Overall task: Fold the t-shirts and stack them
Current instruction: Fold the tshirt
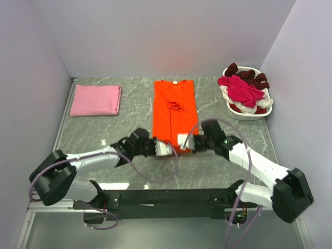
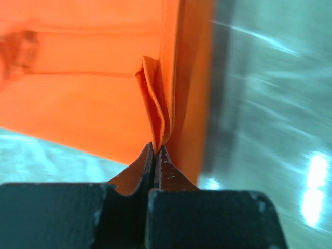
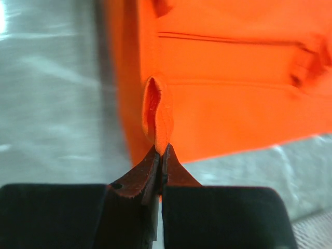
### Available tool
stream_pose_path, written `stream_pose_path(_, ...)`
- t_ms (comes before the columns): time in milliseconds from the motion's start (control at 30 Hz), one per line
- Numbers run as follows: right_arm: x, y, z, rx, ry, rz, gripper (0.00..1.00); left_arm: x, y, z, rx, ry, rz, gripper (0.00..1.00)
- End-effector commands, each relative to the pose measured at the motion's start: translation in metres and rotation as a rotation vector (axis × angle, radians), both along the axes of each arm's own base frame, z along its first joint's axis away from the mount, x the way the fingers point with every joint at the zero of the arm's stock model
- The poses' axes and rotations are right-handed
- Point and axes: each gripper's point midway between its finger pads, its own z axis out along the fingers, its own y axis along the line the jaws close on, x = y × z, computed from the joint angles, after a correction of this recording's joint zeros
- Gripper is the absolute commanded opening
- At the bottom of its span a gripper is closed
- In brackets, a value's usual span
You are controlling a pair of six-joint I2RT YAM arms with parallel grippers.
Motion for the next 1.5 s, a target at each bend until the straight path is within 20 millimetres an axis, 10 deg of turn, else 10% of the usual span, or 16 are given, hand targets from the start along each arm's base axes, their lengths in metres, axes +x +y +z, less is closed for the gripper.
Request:
stream_pose_path(0, 0.055, 0.0, 0.024, 0.056, -0.018, -0.118, 0.0, 0.042, -0.018, 0.032, -0.094, -0.054, -0.011, 0.01)
stream_pose_path(233, 0.155, -0.002, 0.045, 0.064, -0.035, -0.276, 0.0, 0.154, -0.014, 0.06, -0.143, -0.075, 0.094, 0.01)
stream_pose_path(433, 0.22, -0.004, 0.043, 0.061, -0.04, -0.362, 0.0, 0.222, -0.01, 0.047, -0.13, -0.032, 0.16, 0.01)
stream_pose_path(967, 0.293, 0.002, 0.025, 0.072, -0.027, -0.462, 0.0, 0.291, -0.011, 0.03, -0.15, -0.02, 0.236, 0.01)
stream_pose_path(1067, 0.315, -0.004, 0.029, 0.117, -0.082, -0.589, 0.06, 0.309, -0.004, 0.03, -0.187, -0.008, 0.368, 0.18)
stream_pose_path(1133, 0.339, -0.008, 0.041, 0.209, -0.146, -0.722, 0.47, 0.325, 0.008, 0.036, -0.228, 0.004, 0.52, 0.9)
stream_pose_path(1200, 0.358, -0.026, 0.058, 0.237, -0.227, -0.872, 0.69, 0.342, 0.024, 0.059, -0.292, -0.046, 0.658, 0.99)
stream_pose_path(1333, 0.357, -0.04, 0.081, 0.313, -0.193, -0.96, 0.73, 0.33, 0.053, 0.138, -0.505, -0.175, 0.726, 0.99)
stream_pose_path(1467, 0.299, -0.034, 0.086, 0.272, -0.064, -0.657, 0.73, 0.249, 0.036, 0.173, -0.401, -0.275, 0.336, 0.99)
